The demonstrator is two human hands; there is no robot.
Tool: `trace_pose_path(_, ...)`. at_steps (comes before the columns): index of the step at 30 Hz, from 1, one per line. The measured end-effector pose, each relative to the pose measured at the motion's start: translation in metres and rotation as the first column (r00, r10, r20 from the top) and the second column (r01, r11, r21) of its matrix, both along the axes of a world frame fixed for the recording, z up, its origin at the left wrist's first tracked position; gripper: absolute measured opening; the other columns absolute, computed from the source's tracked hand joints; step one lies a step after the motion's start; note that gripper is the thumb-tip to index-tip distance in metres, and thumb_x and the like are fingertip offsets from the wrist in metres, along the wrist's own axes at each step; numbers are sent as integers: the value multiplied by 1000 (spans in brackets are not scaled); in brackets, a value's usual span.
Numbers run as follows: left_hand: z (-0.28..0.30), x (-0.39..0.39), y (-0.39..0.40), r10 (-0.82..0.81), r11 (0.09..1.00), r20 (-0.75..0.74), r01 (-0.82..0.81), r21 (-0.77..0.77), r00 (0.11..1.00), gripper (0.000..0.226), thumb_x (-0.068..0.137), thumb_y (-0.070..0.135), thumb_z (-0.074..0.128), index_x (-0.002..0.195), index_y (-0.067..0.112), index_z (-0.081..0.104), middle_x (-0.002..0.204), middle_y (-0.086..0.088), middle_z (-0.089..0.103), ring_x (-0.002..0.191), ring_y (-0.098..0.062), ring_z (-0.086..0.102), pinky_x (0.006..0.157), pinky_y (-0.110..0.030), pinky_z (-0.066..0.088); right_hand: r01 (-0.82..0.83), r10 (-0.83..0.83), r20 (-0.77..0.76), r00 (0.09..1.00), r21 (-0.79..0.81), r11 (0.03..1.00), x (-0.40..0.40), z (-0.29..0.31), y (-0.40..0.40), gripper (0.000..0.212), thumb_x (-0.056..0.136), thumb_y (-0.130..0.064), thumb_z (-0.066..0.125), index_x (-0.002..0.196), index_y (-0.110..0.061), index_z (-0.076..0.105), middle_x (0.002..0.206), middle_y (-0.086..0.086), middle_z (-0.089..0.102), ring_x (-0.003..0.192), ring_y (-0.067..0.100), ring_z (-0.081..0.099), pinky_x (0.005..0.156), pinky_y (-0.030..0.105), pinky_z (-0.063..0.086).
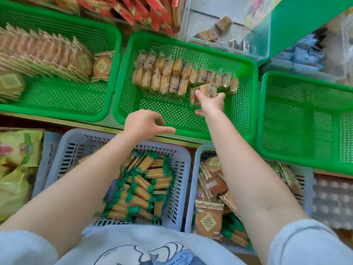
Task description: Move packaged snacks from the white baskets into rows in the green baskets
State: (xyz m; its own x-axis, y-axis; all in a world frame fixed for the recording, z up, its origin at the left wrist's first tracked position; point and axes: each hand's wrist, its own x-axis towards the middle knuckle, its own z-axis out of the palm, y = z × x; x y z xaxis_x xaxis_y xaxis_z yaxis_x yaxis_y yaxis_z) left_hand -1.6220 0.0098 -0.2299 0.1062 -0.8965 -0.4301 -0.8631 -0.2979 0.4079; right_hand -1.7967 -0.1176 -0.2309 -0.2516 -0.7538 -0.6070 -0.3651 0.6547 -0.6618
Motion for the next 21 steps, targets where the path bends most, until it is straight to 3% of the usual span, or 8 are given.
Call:
trace_pose_path(2, -2, 1, -2, 3, 1000, -15, -3, -3, 1000, 57, 65, 89, 58, 82, 35, 70, 72, 16, 64, 73, -5, 61, 56, -24, 48, -1, 0, -31, 1000, -21, 1000, 11, -14, -7, 71, 85, -41, 78, 135, -12, 37, 130, 8, 53, 103, 29, 66, 84, 44, 61)
trace_pose_path(5, -5, 0, -4, 6, 1000, -5, -6, -11, 1000, 57, 64, 89, 58, 79, 36, 70, 70, 17, 64, 71, -2, 60, 57, -25, 51, -33, 32, -16, 999, -19, 999, 19, -33, -12, 56, 86, -41, 76, 118, -13, 40, 112, 7, 57, 95, 27, 66, 89, 45, 58)
trace_pose_path(7, -8, 0, -5, 7, 1000, 9, -7, -7, 1000, 59, 64, 91, 55, 79, 36, 70, 69, 17, 64, 69, -1, 60, 57, -25, 52, -36, 36, -24, 999, 11, 999, 18, -44, -14, 63, 89, -39, 74, 132, -10, 39, 131, 12, 56, 104, 29, 63, 92, 39, 54)
trace_pose_path(9, -9, 1, -5, 4, 1000, 16, -4, -8, 1000, 59, 63, 92, 53, 79, 37, 69, 69, 18, 63, 69, 0, 59, 55, -25, 50, 0, -8, 66, 998, 109, 994, 19, -51, -15, 85, 90, -41, 73, 153, -10, 25, 149, 14, 46, 119, 33, 61, 92, 38, 55)
trace_pose_path(11, -10, 1, -4, -2, 1000, 19, 3, -23, 1000, 57, 65, 90, 54, 78, 37, 69, 66, 19, 60, 66, 2, 56, 52, -23, 43, 65, -121, 238, 964, 228, 971, 23, -54, -17, 88, 91, -39, 72, 157, -14, 20, 144, 25, 50, 106, 36, 69, 75, 42, 63)
trace_pose_path(13, -10, 1, -3, -13, 999, 29, 14, -42, 999, 55, 67, 89, 55, 78, 36, 68, 64, 19, 58, 63, 2, 53, 50, -22, 38, 87, -156, 308, 939, 227, 970, 29, -52, -21, 71, 96, -36, 66, 152, -7, 32, 128, 30, 61, 92, 35, 72, 57, 36, 62)
trace_pose_path(16, -12, 2, -2, -12, 997, 31, 14, -72, 999, 55, 68, 88, 55, 78, 36, 68, 62, 19, 56, 61, 4, 49, 49, -22, 35, 55, -93, 286, 954, 139, 989, 37, -48, -29, 63, 97, -38, 64, 144, -2, 41, 120, 26, 66, 88, 30, 74, 54, 33, 61)
trace_pose_path(21, -12, 3, 0, -36, 994, 21, 38, -106, 999, 59, 68, 89, 53, 80, 34, 70, 66, 15, 62, 65, -2, 56, 51, -22, 42, -7, -30, 282, 959, 127, 992, 28, -56, -24, 88, 92, -43, 70, 157, -11, 20, 130, 18, 64, 89, 23, 74, 59, 36, 62)
